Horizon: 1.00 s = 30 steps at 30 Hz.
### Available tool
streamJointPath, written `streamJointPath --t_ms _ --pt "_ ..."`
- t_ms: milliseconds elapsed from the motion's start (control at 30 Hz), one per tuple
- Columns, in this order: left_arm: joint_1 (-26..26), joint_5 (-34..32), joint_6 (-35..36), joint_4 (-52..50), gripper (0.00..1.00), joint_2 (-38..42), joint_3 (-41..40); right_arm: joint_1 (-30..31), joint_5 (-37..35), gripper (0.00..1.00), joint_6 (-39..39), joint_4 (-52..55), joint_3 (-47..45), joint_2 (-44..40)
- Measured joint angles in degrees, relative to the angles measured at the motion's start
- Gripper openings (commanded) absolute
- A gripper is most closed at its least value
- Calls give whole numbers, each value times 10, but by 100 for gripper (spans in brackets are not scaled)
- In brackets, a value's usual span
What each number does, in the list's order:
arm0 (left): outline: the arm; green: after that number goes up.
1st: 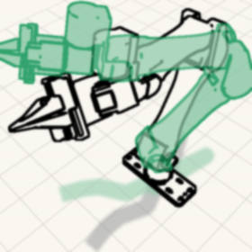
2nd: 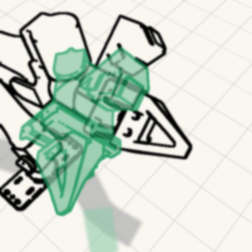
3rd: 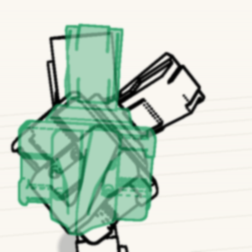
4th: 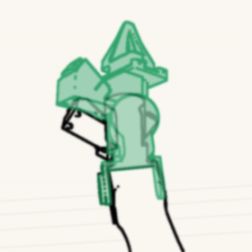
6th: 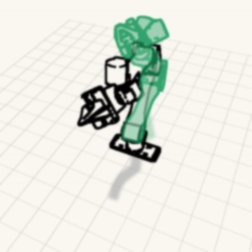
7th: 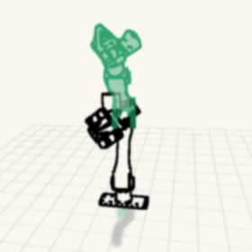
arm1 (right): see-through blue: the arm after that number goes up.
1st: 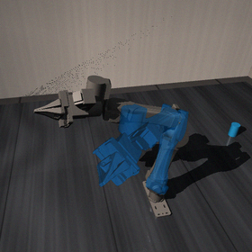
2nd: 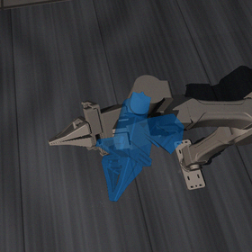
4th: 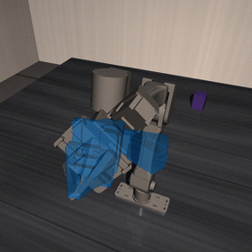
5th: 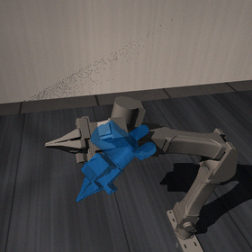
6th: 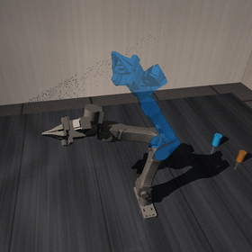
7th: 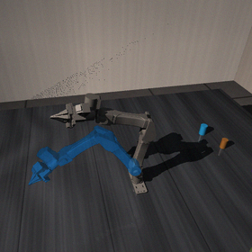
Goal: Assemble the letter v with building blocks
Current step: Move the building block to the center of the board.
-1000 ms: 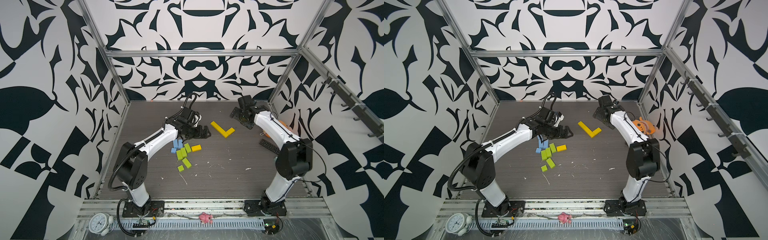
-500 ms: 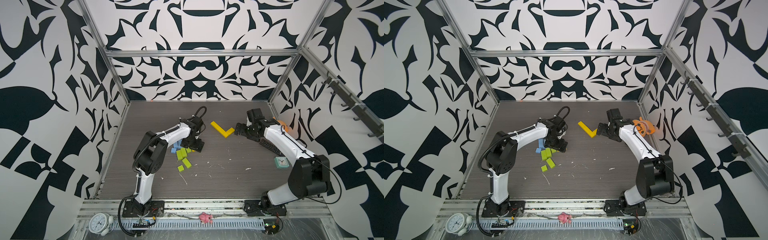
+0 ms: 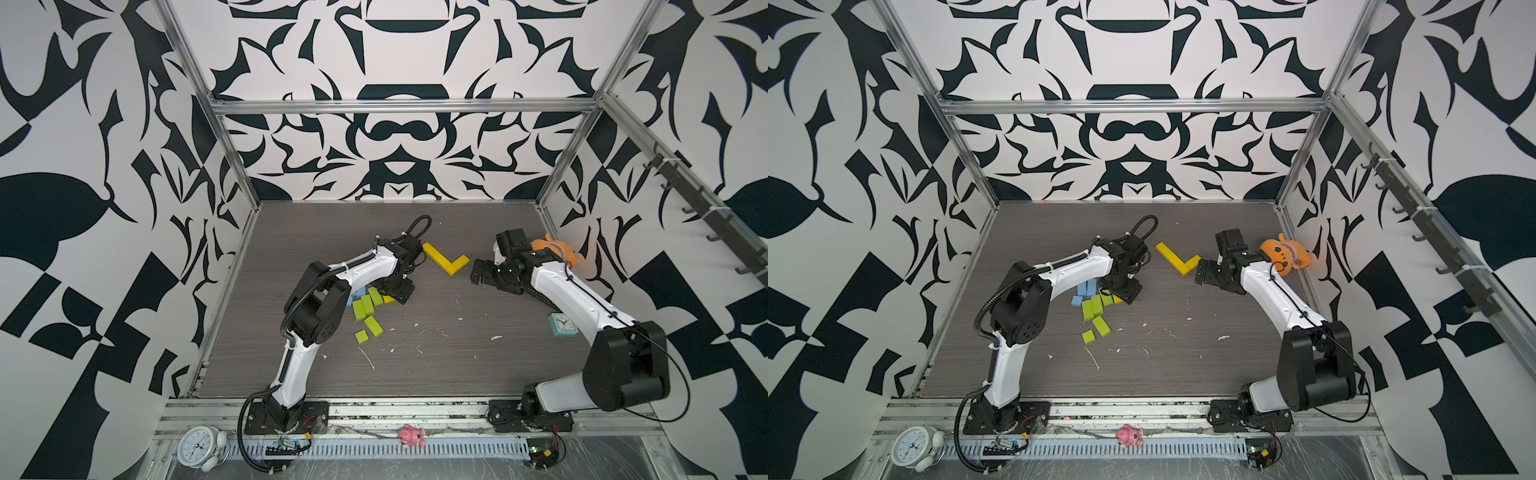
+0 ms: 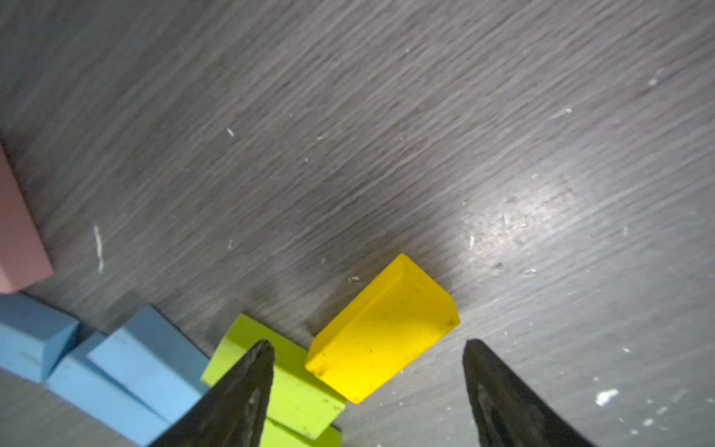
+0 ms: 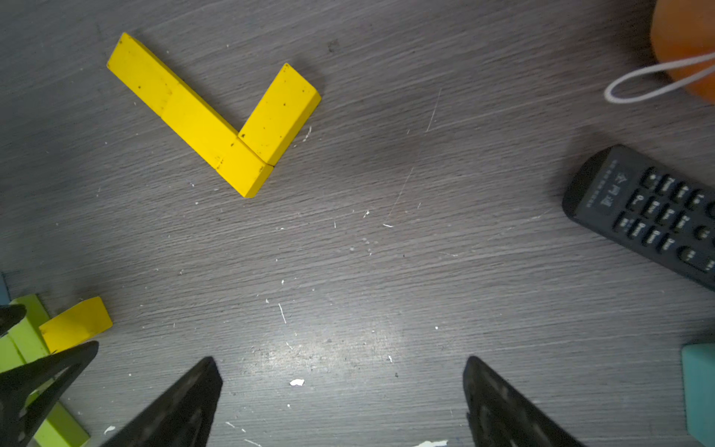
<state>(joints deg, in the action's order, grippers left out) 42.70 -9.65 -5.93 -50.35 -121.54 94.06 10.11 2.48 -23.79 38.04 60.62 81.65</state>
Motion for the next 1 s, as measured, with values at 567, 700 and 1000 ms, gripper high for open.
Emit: streamJointPath --t_ms 567,700,1000 --pt "18 59 -19 3 26 -55 68 -21 -23 100 4 5 -3 -40" --pt "54 90 -43 13 26 -93 133 -49 -82 100 3 35 13 -33" --pt "117 133 -90 28 54 -145 208 -85 -130 99 -23 78 48 -16"
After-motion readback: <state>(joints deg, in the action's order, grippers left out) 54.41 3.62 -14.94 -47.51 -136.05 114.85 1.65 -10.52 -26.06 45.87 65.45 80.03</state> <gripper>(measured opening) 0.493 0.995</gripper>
